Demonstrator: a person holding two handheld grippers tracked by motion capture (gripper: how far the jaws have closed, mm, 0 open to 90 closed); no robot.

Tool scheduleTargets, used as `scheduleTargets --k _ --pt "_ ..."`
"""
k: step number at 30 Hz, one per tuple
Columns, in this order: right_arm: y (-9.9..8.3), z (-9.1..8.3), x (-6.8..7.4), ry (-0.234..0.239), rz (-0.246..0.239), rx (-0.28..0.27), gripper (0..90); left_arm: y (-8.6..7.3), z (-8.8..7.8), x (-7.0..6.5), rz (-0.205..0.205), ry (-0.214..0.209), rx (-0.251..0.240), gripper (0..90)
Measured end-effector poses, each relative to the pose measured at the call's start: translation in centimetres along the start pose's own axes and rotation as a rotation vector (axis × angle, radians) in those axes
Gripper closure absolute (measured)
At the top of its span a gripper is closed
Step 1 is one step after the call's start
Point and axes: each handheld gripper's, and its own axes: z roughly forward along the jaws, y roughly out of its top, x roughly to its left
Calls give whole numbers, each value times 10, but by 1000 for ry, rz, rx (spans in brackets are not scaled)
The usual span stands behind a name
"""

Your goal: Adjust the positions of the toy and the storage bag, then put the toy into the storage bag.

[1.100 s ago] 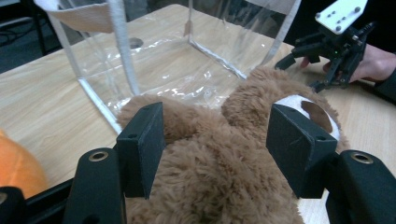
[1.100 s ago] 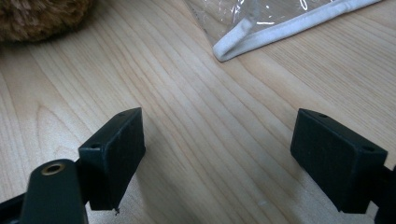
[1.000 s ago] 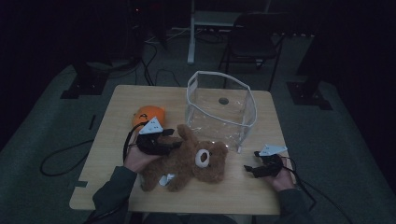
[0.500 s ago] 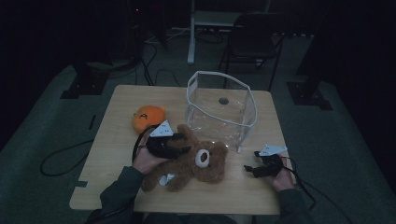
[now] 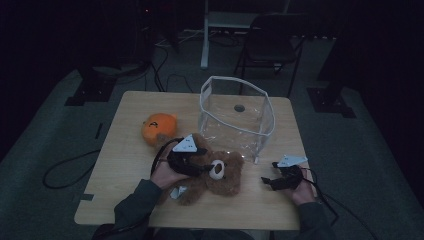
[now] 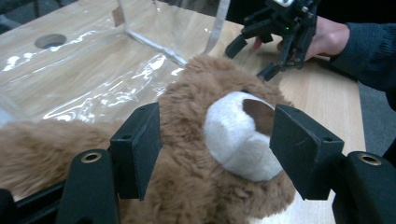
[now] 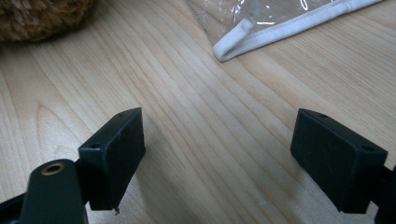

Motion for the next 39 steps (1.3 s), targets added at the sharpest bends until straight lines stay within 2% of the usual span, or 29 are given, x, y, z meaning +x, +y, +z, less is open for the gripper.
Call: scheduleTargets --k 14,15,22,26,32,35,39 --pt "0 0 0 1 -1 1 170 0 7 -6 15 -15 1 327" --pt "0 0 0 1 -1 1 170 0 10 -8 25 -23 1 319" --pt "0 0 0 1 -1 1 170 -1 16 -9 31 -47 10 299" --pt "0 0 0 2 0 1 170 -2 24 -8 29 -73 43 296" --pt "0 0 0 1 0 0 170 -4 31 -2 10 -99 60 281" --pt "0 0 0 2 1 0 170 -4 35 -2 29 -106 86 259" --pt "0 0 0 1 -2 1 169 -5 43 -2 63 -85 135 189"
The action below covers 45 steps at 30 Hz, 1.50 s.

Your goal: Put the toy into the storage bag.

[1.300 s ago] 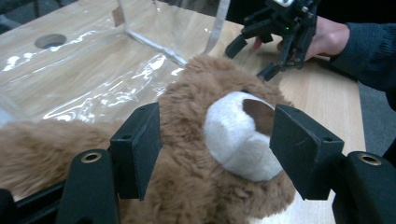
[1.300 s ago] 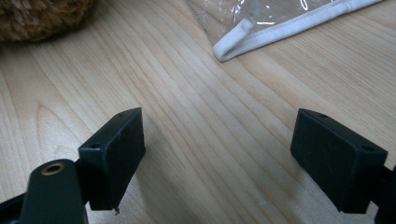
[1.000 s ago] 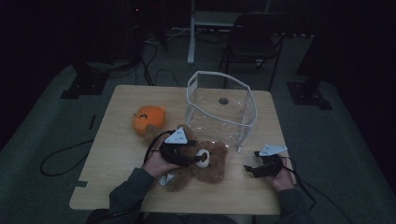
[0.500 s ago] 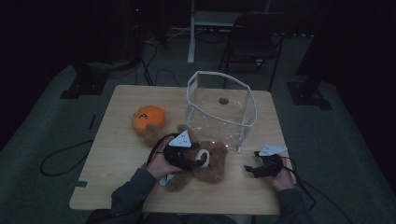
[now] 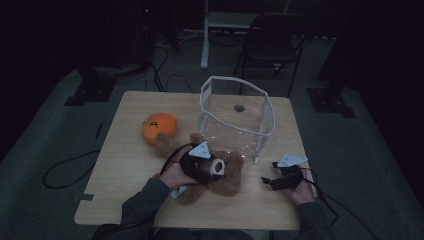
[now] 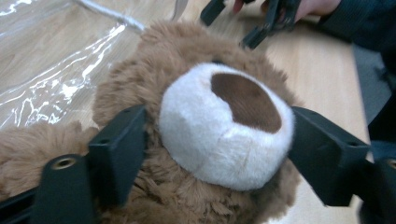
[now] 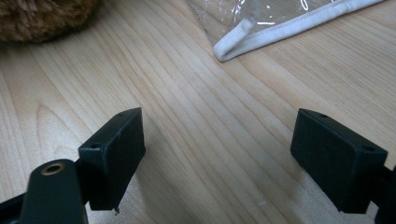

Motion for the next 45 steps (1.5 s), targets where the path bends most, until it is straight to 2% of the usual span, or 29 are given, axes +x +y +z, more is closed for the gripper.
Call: scheduleTargets --k 1,3,6,11,13,19,22,24,27,30,34,37,40,45 --pt "0 0 0 0 0 0 169 0 0 0 0 0 0 186" --pt "0 0 0 0 0 0 170 0 5 2 -7 26 19 185" --pt "0 0 0 0 0 1 170 0 10 4 -5 34 37 164" --pt "0 0 0 0 0 1 170 -2 15 5 5 16 69 119" --pt "0 0 0 0 -1 0 169 -3 20 3 28 37 98 97" --pt "0 0 0 -3 1 0 169 -3 27 3 24 61 116 78" --pt "0 0 0 -4 1 0 170 -2 28 2 31 85 129 103" --pt "0 0 0 -4 2 0 170 -3 26 1 31 100 120 174" --pt "0 0 0 -4 2 0 169 -4 20 1 8 113 79 333" --pt "0 0 0 -4 2 0 169 -5 13 2 -11 114 49 414" --pt "0 0 0 -3 1 0 170 -2 7 -2 5 131 44 438" --pt "0 0 0 -2 1 0 170 -1 1 -3 -1 141 26 439" --pt "0 0 0 -2 2 0 170 1 -7 -4 -13 156 -6 438" --pt "0 0 0 -1 2 0 170 2 -25 -7 -17 169 -95 437"
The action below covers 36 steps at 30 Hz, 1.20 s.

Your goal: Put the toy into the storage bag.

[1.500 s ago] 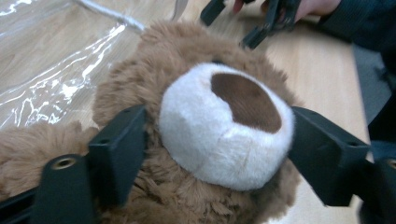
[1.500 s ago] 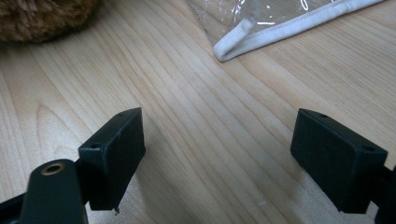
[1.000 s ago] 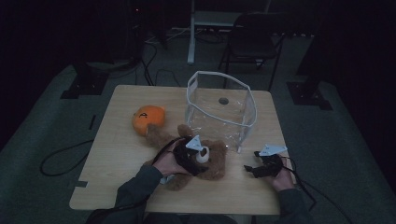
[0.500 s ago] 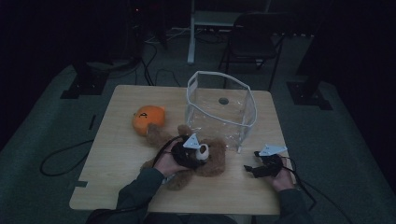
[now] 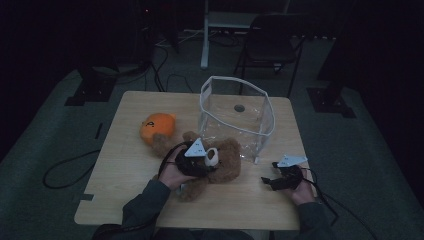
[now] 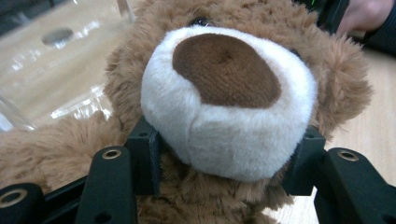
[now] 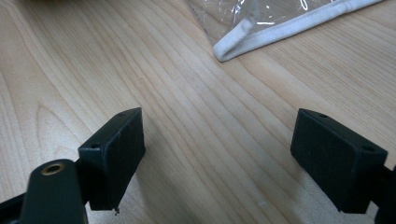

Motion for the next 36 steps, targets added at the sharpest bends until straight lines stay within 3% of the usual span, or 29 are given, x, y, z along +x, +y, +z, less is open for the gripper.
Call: scheduleTargets --k 5,15,36 --pt "0 0 0 0 1 0 170 6 -12 -3 18 22 -43 435" --pt "0 0 0 0 -1 -1 169 8 -35 0 -23 18 -162 448" --pt "0 0 0 -1 -1 0 169 18 -75 18 -104 -4 -325 453"
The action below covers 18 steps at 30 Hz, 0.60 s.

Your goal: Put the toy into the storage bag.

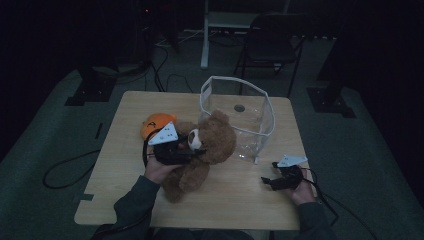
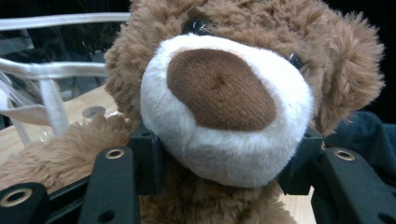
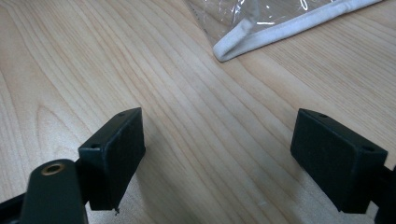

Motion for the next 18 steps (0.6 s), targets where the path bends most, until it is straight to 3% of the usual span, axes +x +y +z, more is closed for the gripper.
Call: scheduleTargets --k 12,18 --pt "0 0 0 0 -1 -1 170 13 -15 5 -1 27 -47 453" --pt "0 0 0 0 -1 -1 170 27 -21 5 27 56 -63 453"
